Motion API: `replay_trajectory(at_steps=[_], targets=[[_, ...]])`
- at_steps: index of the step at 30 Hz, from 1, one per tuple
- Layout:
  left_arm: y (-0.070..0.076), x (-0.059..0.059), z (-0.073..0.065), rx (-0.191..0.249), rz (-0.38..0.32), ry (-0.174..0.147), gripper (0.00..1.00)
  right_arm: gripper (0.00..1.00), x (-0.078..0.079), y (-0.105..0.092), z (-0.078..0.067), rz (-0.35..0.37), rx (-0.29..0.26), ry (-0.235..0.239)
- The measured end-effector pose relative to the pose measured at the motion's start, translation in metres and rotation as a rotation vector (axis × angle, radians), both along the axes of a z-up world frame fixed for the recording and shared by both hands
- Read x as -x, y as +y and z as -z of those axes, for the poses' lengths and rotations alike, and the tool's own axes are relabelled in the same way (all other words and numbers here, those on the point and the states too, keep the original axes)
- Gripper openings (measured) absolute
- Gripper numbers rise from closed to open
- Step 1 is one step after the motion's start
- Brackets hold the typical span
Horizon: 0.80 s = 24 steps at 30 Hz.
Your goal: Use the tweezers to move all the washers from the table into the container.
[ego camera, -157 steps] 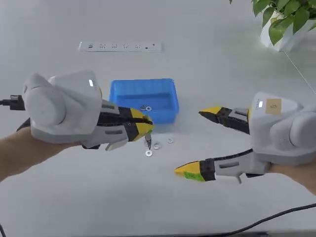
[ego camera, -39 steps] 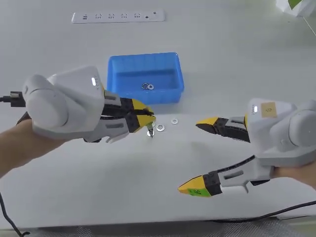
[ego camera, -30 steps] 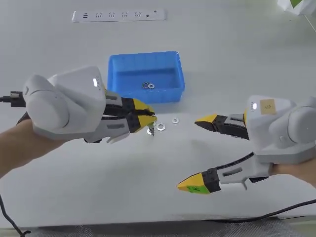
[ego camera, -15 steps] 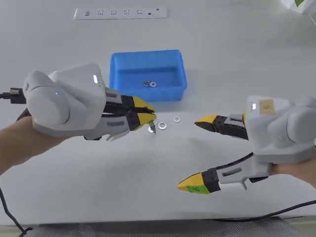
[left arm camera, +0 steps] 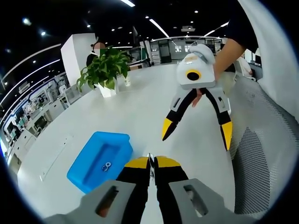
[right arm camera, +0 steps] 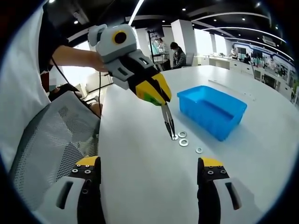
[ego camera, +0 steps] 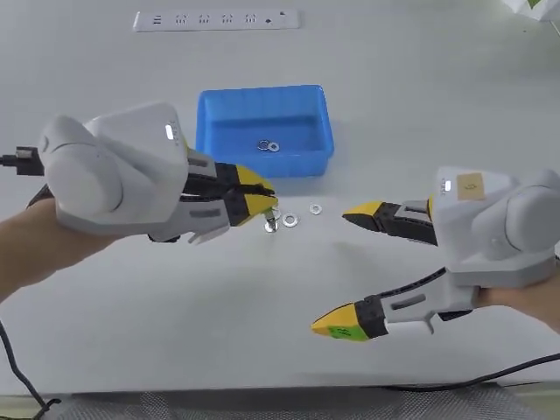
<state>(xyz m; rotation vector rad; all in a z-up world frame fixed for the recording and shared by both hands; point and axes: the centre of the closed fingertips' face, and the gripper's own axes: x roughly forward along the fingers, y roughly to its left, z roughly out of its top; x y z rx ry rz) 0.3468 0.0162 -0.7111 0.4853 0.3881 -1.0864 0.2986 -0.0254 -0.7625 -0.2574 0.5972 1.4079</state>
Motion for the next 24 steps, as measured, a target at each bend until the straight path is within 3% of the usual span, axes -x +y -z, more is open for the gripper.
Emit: replay_trajectory(at_steps=[24], targets=[[0.0018,-0.0013,0.0041,-0.020,0.001,0.011,0.07,0.85,0.0029,0.0001,0.0035,-0.009,0.011,0.005]])
